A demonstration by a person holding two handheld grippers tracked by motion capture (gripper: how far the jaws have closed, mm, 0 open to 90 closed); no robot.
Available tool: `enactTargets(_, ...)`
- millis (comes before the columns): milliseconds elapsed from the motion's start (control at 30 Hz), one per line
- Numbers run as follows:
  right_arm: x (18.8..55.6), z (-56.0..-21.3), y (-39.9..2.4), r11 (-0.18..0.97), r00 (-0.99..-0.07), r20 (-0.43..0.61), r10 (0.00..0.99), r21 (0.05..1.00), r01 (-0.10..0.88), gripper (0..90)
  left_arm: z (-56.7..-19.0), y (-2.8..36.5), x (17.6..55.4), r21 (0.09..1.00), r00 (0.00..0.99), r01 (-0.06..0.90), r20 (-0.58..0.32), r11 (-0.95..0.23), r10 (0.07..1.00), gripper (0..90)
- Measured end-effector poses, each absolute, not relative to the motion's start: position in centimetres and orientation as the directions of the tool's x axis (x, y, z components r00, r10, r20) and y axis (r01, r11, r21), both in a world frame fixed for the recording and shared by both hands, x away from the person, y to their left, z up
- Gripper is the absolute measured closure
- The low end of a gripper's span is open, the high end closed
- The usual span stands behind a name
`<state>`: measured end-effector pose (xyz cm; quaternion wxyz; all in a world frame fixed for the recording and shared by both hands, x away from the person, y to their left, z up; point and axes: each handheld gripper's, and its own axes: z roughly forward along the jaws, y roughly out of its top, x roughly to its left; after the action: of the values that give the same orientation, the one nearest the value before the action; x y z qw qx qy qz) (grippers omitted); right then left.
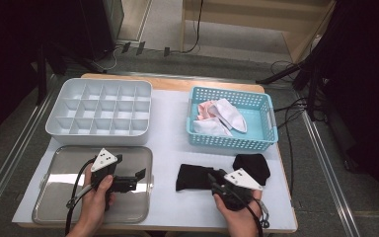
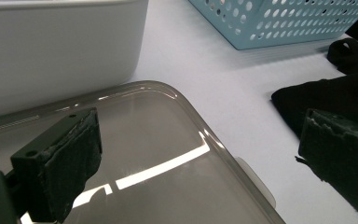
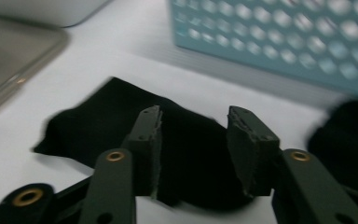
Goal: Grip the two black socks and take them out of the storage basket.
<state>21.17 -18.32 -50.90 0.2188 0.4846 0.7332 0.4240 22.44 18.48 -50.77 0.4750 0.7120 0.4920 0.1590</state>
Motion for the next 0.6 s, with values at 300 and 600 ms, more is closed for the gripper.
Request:
enactTargets(300, 21.9, -52.4, -18.2, 0.201, -0.432, 0.103, 0.896, 0.773, 0.602, 88.4, -50.9, 18.2, 22.4, 0.833, 0.47, 0.549, -0.233, -0.075, 0.851, 0.0)
enactTargets(600, 21.9, -49.7, -16.6, 0.184, -0.46, 0.089, 0.883, 0.837, 0.515, 87.8, -50.8, 18.0, 22.4, 0.83, 0.478, 0.553, -0.243, -0.074, 0.844, 0.0)
